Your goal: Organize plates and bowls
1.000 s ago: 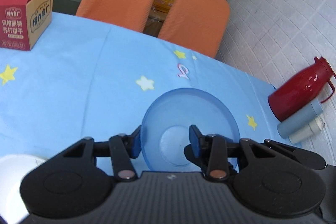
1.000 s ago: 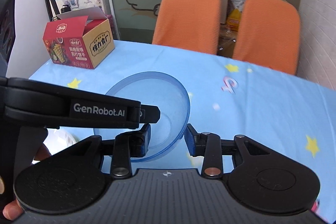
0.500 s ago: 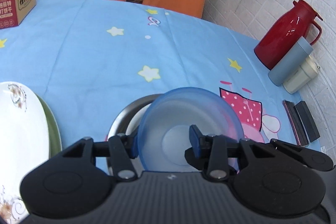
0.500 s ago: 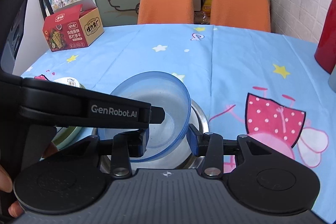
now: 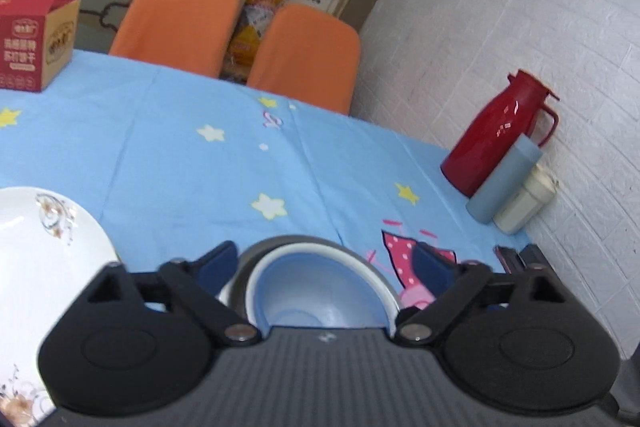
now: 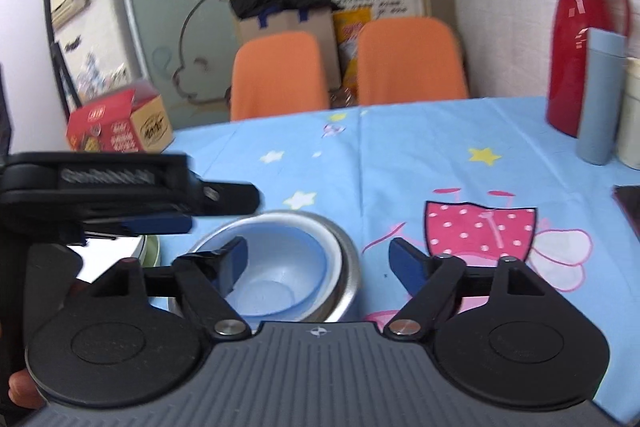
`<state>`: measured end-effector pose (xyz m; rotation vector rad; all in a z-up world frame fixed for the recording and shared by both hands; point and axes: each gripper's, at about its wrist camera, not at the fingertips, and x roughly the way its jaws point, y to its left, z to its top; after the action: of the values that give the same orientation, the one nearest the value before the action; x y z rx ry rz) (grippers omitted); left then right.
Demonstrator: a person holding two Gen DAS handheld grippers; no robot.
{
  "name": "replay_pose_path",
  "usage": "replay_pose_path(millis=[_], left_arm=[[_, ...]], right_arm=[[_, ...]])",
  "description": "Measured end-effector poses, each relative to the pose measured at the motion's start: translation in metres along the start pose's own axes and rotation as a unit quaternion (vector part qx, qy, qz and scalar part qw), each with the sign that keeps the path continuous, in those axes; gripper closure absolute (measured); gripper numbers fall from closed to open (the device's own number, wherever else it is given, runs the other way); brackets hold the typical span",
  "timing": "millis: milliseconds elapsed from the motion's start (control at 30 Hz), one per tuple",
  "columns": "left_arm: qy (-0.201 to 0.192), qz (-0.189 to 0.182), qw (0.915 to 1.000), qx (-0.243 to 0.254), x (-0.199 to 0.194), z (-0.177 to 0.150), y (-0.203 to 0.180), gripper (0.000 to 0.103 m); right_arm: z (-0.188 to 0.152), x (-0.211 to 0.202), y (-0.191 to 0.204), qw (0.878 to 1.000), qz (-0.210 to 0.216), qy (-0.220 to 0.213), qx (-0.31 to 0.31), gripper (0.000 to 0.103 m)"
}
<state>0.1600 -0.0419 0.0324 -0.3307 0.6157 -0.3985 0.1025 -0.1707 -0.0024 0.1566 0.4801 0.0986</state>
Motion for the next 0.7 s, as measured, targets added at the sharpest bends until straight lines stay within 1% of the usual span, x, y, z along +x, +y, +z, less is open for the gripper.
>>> replay_pose_path(millis=[33, 67, 100, 133, 200, 333, 467, 700], left_arm=[[-0.020, 0.014, 0.9997, 0.005, -0.007, -0.002, -0.001, 0.001], [-0.031, 0.021, 0.9992, 0.014, -0.011, -0.004, -0.001, 0.001], [-0.039, 0.032, 0.9984, 0.024, -0.015, -0.005, -0.002, 0.001], [-0.038, 0.045, 0.9978, 0.031, -0.015, -0.006, -0.002, 0.001], [-0.029, 0.060, 0.9970, 0.041, -0.014, -0.007, -0.001, 0.001], [-0.011, 0.081, 0.9954, 0.050, -0.006, -0.010, 0.009, 0.001], [0.011, 0.087, 0.9943, 0.061, 0.004, -0.012, 0.013, 0.001], [0.042, 0.099, 0.9910, 0.080, 0.024, -0.011, 0.010, 0.001]], right_arm=[[-0.003, -0.002, -0.001, 1.000, -0.005, -0.005, 0.007, 0.000], [-0.006, -0.003, -0.002, 1.000, -0.009, -0.011, 0.017, 0.000], [-0.009, -0.003, -0.002, 1.000, -0.011, -0.012, 0.020, 0.000], [-0.010, 0.000, -0.001, 1.000, -0.011, -0.007, 0.018, 0.000], [-0.009, 0.006, 0.000, 1.000, -0.012, 0.003, 0.006, 0.000], [-0.011, 0.015, -0.002, 1.000, -0.019, 0.014, 0.008, 0.000], [-0.011, 0.021, -0.002, 1.000, -0.017, 0.023, 0.008, 0.000], [-0.010, 0.036, -0.004, 0.999, -0.019, 0.043, 0.009, 0.000]])
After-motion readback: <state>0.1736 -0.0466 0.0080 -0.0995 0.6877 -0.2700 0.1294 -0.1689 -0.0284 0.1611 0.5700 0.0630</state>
